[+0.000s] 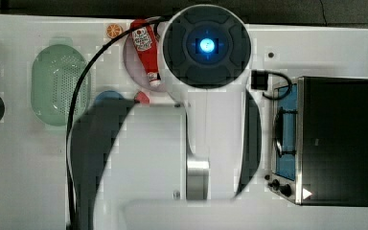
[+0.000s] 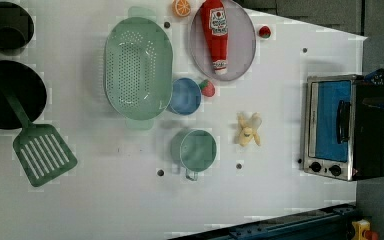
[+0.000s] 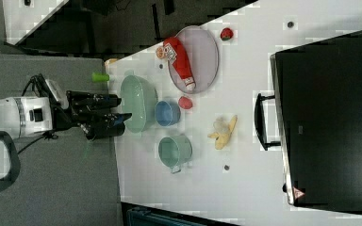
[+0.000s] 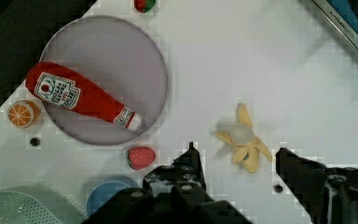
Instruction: Pick banana from table and place on oven.
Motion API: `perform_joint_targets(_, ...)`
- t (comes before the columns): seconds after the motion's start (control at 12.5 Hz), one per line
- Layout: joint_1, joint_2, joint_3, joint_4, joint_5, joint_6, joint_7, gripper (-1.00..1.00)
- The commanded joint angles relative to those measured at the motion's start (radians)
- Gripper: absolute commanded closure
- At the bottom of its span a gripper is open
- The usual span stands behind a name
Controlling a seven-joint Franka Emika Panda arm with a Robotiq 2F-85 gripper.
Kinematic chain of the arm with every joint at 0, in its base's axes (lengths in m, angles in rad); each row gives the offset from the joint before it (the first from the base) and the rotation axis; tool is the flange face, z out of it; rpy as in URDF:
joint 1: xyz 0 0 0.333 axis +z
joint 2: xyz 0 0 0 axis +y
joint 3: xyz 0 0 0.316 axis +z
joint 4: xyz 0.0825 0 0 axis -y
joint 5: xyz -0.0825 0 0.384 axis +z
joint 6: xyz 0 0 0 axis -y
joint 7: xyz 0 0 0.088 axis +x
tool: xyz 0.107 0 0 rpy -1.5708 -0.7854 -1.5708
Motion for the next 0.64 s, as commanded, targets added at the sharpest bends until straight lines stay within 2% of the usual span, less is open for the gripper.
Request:
perform_joint_targets(0.08,-0.028,-0.387,-0.039,-0.214,-0.009,-0.153,-0.028,-0.59)
perform_joint_targets(0.24,-0.028,-0.387,-0.039,-0.214,-0.009,-0.153,-0.028,-1.0)
perform_joint_targets(0.64,-0.027,-0.331,-0.037,-0.273,-0.009,-0.127,-0.028,-1.0)
